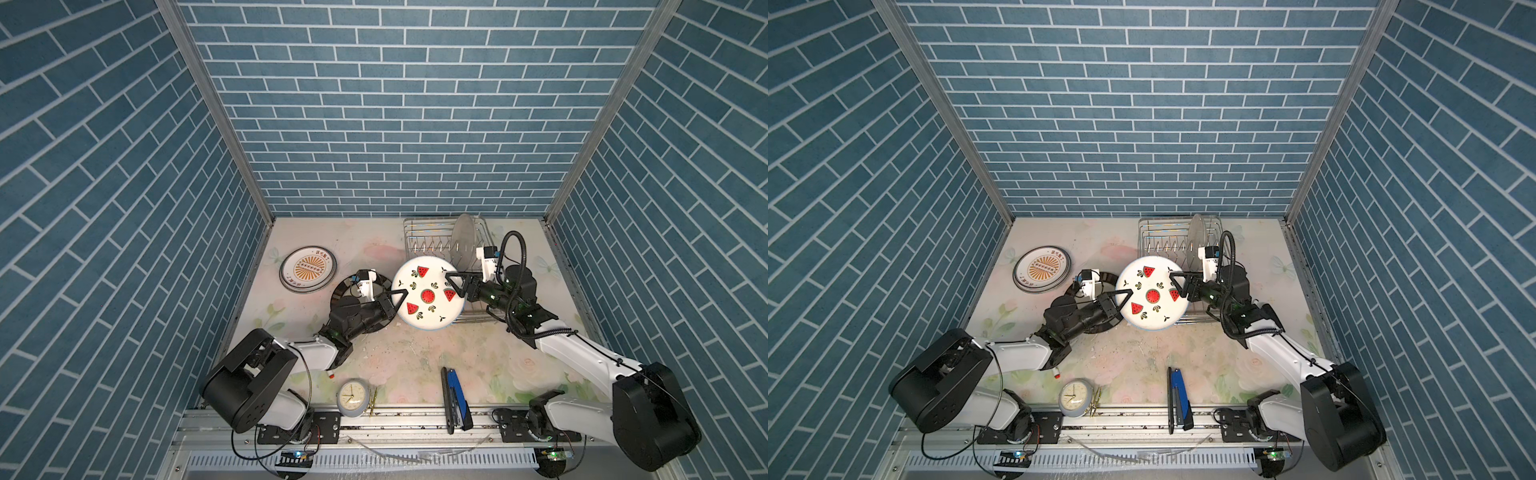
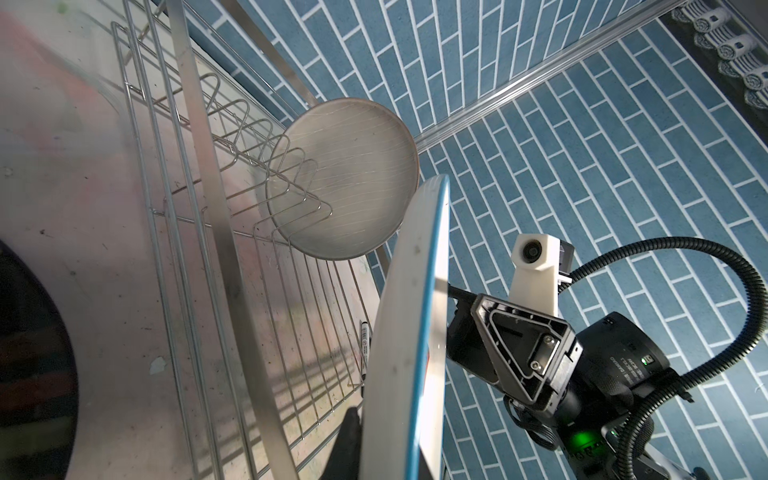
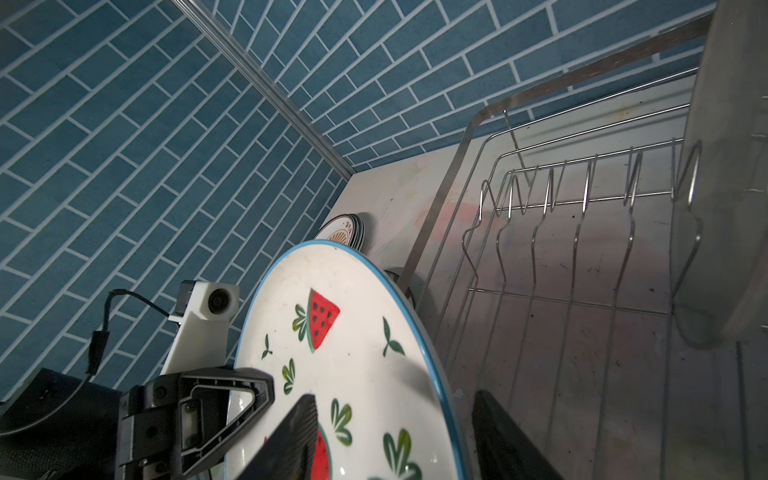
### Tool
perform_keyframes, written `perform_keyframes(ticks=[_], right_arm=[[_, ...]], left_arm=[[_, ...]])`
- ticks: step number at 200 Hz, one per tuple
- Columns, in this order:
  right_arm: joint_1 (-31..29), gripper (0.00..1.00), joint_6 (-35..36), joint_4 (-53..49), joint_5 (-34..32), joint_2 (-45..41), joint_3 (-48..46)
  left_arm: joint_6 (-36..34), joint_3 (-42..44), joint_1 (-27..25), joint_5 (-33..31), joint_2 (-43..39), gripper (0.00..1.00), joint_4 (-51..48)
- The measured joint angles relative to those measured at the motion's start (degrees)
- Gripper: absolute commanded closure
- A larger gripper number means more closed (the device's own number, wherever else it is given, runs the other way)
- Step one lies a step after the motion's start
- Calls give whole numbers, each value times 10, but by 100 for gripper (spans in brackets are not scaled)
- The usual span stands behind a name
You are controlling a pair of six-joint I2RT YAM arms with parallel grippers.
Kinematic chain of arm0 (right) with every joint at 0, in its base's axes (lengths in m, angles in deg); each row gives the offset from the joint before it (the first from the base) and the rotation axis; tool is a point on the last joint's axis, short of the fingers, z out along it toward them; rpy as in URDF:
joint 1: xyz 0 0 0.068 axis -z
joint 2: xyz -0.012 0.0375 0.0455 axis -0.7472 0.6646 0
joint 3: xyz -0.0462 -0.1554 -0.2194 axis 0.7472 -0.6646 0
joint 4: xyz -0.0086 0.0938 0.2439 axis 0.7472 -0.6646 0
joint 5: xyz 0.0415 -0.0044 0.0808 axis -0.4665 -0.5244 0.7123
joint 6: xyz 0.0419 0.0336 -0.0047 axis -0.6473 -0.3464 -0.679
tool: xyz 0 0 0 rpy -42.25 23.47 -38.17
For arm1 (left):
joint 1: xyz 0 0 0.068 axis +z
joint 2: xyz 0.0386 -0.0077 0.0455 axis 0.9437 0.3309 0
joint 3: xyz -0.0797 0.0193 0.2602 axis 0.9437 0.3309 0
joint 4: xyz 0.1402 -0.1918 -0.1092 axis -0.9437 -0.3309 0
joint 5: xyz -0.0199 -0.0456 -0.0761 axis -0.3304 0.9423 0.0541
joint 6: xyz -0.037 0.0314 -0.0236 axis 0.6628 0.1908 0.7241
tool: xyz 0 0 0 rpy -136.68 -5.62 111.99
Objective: Unload the plates from the dish rack
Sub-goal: 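Carry the watermelon plate toward the striped plate with the left gripper while the right releases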
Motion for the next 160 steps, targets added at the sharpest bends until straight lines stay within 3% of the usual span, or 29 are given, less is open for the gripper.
perform_keyframes(ticks=[17,43,49,53,160], right_arm=[[-6,33,2,-8,0,1,3],[-18,17,11,-16,-3,4,6],[-21,3,14,-20,-5,4,7],[-24,2,13,-25,-7,4,8],[-91,1,48,-47,-57,35,52]], left_arm=[[2,4,2,-4,0,100,1],[13,17,9,-7,0,100,13],[16,20,12,-7,0,100,14],[18,22,15,-7,-1,100,15],[50,84,100,-14,-109,100,-5]])
